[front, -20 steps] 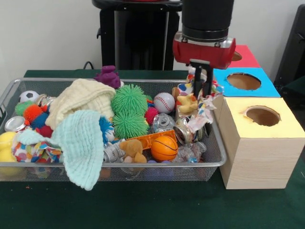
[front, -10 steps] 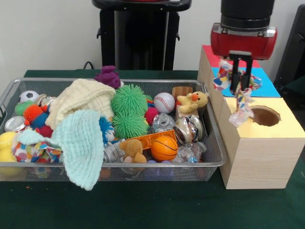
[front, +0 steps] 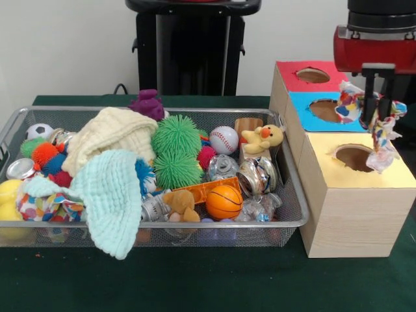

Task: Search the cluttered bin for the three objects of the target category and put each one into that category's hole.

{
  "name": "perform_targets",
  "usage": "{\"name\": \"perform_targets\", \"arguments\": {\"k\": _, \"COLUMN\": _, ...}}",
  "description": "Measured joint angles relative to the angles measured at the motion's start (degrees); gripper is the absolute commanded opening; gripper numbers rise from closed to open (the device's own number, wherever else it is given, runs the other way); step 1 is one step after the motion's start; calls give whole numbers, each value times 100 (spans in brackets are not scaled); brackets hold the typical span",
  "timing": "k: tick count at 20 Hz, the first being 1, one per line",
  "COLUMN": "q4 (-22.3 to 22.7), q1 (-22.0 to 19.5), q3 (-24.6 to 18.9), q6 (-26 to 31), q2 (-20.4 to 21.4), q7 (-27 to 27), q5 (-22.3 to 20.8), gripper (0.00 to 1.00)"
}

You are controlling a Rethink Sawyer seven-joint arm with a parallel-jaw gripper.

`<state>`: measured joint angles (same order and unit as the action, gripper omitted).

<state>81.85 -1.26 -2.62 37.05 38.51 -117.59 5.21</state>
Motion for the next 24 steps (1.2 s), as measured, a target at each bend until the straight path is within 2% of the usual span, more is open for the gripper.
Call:
{"name": "perform_targets", "arguments": {"k": 9, "q4": -39, "q1": 125, "q3": 54, "q6": -33, "q2": -342, "q7": 0, "q5": 223, "gripper": 0}}
{"name": "perform_targets", "arguments": {"k": 17, "q4": -41, "q1": 355, "q3": 235, "q6": -201, "q2": -796, "q7": 0, "q5": 226, "gripper": 0}}
{"name": "perform_targets", "arguments": {"k": 24, "q4": -42, "q1": 415, "q3": 370, "q6": -497, "q2": -1006, "q7": 0, "q5": 231, "gripper": 0}}
